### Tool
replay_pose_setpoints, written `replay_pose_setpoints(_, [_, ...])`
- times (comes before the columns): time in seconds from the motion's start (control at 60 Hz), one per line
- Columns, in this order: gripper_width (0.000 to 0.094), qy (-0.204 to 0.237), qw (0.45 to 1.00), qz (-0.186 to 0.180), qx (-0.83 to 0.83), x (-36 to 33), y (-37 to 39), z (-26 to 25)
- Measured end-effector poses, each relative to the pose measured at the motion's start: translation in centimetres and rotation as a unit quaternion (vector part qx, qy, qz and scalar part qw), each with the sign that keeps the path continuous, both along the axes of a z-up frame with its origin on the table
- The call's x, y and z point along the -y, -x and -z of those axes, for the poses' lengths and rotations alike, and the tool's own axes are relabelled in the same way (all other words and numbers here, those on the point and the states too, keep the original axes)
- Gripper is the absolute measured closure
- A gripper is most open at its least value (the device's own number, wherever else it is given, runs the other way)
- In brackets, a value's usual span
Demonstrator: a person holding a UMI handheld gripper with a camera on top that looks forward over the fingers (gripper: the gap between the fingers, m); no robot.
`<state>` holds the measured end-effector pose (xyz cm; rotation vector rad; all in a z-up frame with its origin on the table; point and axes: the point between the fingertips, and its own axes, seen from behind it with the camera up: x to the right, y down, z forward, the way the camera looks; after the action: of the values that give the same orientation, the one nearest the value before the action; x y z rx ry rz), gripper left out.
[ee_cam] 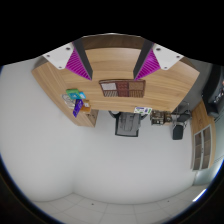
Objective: Fold towel
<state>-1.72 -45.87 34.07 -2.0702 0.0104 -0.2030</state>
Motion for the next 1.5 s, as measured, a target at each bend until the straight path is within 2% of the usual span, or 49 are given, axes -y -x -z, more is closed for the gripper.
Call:
replay_pose_setpoints(0.25, [0.0078, 0.026, 1.000, 0.000, -0.004, 0.4, 0.9, 2.7])
replay_pose_setpoints(0.517, [0.0079, 0.065, 0.996, -0.053, -0.041, -2.6, 6.9, 10.8])
replay_pose_setpoints(0.65, [0.0079, 0.060, 0.993, -0.085, -0.057, -8.3, 11.1, 14.9])
replay_pose_setpoints(0.883, [0.0077, 0.054, 0.989, -0.123, -0.055, -23.8, 17.0, 23.1])
replay_pose_setpoints(1.033, [0.0075, 0.079, 0.990, -0.108, -0.037, -31.8, 17.9, 29.2])
replay_pose_setpoints(1.233, [0.0087, 0.100, 0.990, -0.096, -0.029, -37.2, 17.4, 33.7])
replay_pose_setpoints(1.4, [0.0225, 0.107, 0.988, -0.105, -0.032, -38.3, 17.4, 34.6])
replay_pose_setpoints(1.45, [0.0362, 0.110, 0.987, -0.117, -0.030, -38.3, 17.8, 34.6])
replay_pose_setpoints(1.5, [0.0564, 0.109, 0.987, -0.120, -0.019, -38.4, 17.8, 34.7])
